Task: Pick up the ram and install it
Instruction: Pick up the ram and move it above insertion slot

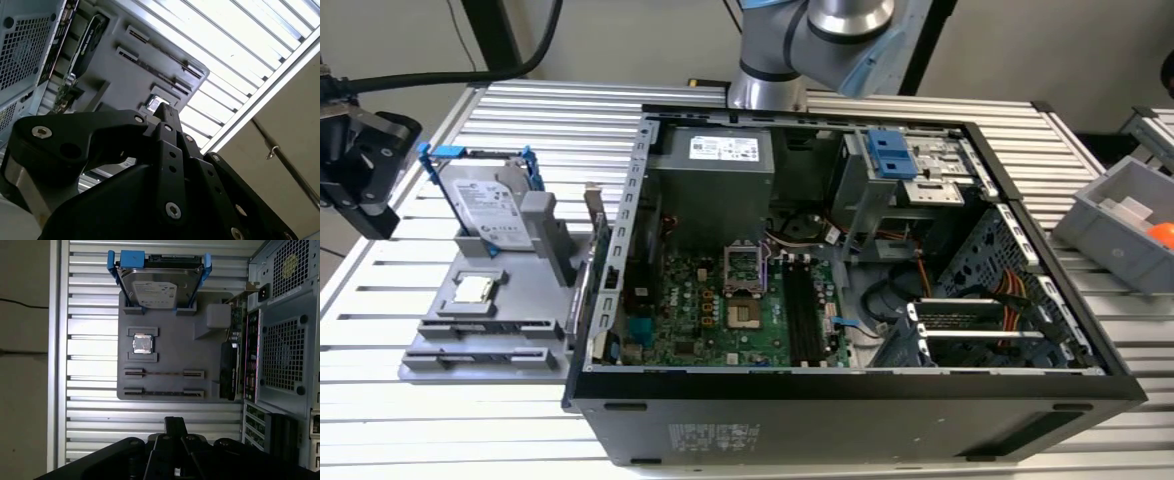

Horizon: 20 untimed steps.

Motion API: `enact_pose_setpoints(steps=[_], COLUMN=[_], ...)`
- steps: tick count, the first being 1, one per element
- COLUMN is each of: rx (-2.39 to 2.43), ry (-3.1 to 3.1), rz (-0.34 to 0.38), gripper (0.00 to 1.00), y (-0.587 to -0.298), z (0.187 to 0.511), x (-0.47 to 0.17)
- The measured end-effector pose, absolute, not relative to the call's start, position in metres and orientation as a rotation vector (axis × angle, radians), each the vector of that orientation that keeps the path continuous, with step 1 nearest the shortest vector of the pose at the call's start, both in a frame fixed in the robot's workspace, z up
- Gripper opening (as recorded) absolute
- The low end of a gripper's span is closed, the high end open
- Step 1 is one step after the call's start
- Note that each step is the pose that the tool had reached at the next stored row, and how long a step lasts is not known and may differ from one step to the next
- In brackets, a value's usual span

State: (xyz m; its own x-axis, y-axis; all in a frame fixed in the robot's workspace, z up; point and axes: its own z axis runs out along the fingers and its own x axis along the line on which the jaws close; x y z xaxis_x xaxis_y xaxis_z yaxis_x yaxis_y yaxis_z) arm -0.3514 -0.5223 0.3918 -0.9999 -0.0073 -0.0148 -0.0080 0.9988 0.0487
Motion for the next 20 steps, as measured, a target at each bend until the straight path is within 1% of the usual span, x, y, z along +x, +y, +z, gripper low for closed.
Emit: enact_pose_setpoints(steps=[20], rx=[-0.091], ry=[3.126], rz=[0.077], gripper=[0.0], y=[-0.5223], z=[0.3918], x=[-0.3514])
